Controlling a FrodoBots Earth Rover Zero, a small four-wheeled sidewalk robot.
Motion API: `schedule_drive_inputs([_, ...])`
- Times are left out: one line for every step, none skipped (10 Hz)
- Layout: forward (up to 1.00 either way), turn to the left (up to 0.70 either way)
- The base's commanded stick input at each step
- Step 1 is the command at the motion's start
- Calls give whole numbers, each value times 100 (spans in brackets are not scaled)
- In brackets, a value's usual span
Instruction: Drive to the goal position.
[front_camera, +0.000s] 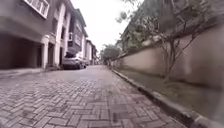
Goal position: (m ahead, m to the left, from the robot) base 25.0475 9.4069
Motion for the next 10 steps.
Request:
schedule_drive_inputs([70, 0])
schedule_drive_inputs([70, 0])
schedule_drive_inputs([70, 0])
schedule_drive_inputs([70, 0])
schedule_drive_inputs([70, 0])
schedule_drive_inputs([70, 0])
schedule_drive_inputs([70, 0])
schedule_drive_inputs([70, 0])
schedule_drive_inputs([70, 0])
schedule_drive_inputs([70, 0])
